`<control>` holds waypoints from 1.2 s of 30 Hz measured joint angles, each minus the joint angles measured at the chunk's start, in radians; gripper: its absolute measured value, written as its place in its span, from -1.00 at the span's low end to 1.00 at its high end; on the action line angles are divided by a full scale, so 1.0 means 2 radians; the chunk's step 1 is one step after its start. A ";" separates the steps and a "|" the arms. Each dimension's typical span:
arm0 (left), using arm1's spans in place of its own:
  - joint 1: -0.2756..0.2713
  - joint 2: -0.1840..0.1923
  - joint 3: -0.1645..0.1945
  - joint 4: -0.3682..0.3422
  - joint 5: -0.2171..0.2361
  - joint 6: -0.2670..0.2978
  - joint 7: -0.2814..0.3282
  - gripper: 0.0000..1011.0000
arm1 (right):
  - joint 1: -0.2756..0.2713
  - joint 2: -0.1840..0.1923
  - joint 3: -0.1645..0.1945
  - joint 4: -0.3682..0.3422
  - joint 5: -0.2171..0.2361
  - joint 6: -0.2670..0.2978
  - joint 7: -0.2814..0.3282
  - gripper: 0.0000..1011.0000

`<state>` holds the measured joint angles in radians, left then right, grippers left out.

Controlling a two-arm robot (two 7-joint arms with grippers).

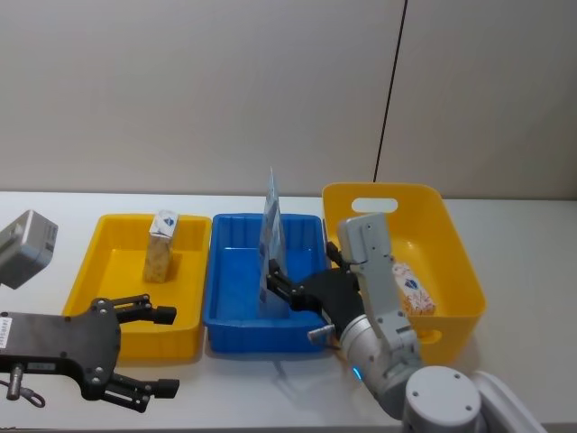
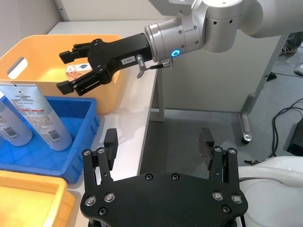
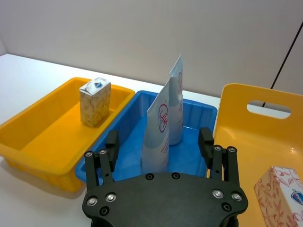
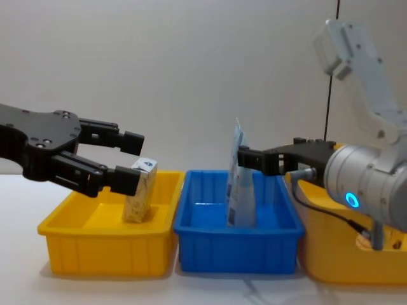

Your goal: Bimanual collaborative sorting of washing and personal care products

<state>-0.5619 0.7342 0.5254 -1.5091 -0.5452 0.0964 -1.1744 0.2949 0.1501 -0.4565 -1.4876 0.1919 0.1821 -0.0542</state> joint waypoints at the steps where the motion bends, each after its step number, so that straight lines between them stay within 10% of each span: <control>1: 0.000 0.000 0.000 0.000 0.000 0.000 0.000 0.98 | 0.004 -0.003 -0.001 0.007 -0.003 -0.002 -0.001 0.99; 36: 0.000 0.000 0.000 0.000 0.000 0.000 0.000 0.98 | 0.069 -0.046 -0.001 0.140 -0.044 -0.045 -0.017 0.98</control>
<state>-0.5620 0.7343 0.5253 -1.5091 -0.5452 0.0964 -1.1744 0.4331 0.0576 -0.4580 -1.2083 0.1033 0.0915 -0.0878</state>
